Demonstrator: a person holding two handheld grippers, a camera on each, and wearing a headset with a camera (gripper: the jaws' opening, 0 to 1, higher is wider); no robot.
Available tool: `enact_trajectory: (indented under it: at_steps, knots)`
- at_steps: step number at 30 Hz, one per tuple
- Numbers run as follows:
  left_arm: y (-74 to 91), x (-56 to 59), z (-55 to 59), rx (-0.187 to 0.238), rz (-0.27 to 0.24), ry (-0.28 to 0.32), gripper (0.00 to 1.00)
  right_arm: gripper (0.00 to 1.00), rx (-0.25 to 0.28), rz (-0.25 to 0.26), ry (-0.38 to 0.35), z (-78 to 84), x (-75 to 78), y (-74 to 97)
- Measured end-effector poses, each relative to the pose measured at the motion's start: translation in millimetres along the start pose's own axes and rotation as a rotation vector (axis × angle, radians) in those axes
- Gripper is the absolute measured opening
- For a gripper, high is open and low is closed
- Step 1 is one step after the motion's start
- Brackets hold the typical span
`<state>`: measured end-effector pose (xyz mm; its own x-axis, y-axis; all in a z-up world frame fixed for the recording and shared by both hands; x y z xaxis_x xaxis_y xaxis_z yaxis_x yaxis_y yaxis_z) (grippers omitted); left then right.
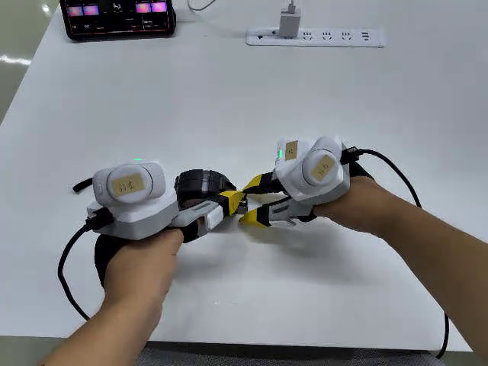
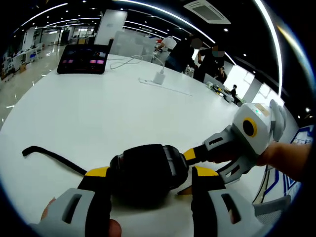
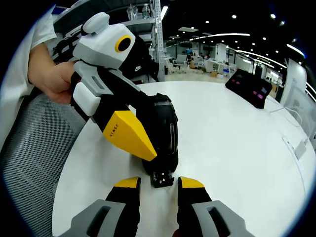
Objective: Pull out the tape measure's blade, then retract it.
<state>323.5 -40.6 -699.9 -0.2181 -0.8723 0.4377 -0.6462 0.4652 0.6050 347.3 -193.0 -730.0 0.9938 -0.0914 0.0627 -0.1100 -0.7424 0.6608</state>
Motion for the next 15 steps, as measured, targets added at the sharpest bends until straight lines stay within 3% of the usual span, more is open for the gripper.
enact_trajectory:
  at_steps: [5, 8, 15]
  knots:
    - [1.5, -0.5, -0.1, 0.005, 0.016, -0.017, 0.62, 0.31, -0.002, 0.016, -0.019, 0.7, 0.6, 3.1]
    - [3.1, -0.7, 0.0, 0.005, 0.024, -0.034, 0.63, 0.33, 0.03, 0.038, -0.047, -2.8, 0.7, 9.0]
    - [7.7, 0.4, -0.6, 0.008, 0.042, -0.06, 0.63, 0.43, 0.017, 0.084, -0.075, -0.4, -1.7, 18.6]
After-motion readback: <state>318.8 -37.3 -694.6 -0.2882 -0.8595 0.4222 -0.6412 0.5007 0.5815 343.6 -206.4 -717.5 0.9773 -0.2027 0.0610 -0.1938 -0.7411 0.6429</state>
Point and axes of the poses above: the centre of the closed fingertips' face, and the gripper's own axes: y roughly backward along the fingers, x roughly to its right, z roughly out of its underside, the point moved 9 cm from there along y, roughly backward along the fingers, and after that the axes turned 9 degrees about y, right-handed, at the moved point
